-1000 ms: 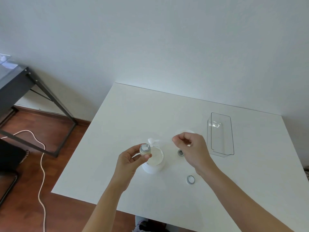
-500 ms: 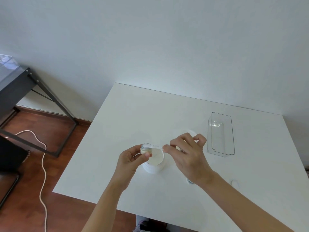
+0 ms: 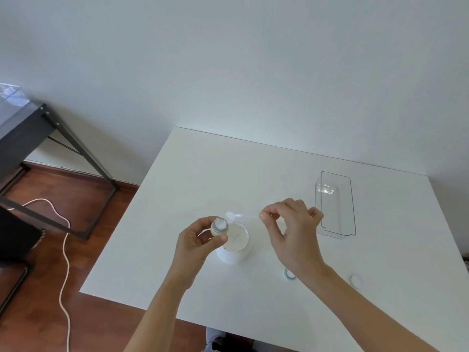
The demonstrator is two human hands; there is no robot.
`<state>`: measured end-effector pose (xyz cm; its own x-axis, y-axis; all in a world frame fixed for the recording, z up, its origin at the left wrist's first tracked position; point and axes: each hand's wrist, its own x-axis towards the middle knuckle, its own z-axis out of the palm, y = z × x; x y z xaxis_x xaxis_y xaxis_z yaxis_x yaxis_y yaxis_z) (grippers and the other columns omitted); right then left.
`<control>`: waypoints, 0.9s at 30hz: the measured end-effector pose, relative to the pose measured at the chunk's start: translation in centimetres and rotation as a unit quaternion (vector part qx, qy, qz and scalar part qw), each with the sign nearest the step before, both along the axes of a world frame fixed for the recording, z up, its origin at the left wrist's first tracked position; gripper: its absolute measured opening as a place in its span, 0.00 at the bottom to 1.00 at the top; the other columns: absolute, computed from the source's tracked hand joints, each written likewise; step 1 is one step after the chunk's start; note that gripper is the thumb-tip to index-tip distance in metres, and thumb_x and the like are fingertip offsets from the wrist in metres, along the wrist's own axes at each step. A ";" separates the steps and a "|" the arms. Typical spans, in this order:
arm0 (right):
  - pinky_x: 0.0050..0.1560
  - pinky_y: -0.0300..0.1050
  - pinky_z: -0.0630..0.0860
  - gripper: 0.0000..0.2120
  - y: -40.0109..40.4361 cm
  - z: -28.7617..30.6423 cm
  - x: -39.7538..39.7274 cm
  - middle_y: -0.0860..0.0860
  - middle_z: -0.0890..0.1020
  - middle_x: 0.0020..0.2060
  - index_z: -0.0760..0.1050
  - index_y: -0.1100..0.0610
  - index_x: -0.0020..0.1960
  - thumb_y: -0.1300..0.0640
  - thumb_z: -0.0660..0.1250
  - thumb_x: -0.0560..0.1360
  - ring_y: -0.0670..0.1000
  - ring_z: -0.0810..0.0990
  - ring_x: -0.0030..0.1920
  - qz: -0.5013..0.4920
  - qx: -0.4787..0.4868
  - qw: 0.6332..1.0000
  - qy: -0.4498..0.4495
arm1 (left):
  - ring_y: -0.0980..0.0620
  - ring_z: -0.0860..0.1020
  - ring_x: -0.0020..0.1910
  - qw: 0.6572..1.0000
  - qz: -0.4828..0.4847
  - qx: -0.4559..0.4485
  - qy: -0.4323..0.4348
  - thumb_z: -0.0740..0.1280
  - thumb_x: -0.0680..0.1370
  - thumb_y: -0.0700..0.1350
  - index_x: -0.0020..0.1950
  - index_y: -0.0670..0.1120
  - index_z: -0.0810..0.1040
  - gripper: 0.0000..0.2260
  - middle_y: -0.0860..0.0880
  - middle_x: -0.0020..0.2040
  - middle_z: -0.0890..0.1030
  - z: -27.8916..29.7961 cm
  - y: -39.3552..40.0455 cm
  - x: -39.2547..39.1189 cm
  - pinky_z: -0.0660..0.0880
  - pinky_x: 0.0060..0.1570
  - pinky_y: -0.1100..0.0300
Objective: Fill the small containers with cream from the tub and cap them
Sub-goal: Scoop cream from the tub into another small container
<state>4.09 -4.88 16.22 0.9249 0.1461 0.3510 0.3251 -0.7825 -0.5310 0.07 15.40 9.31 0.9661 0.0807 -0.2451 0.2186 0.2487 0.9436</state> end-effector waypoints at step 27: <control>0.57 0.49 0.62 0.14 -0.8 2.6 2.7 0.41 0.78 0.36 0.72 0.40 0.34 0.51 0.68 0.76 0.40 0.74 0.43 0.049 -0.005 0.975 0.218 | 0.50 0.86 0.50 0.999 -0.029 0.030 -0.005 0.76 0.70 0.28 0.51 0.49 0.85 0.18 0.46 0.50 0.88 0.2 0.7 0.3 0.80 0.49 0.62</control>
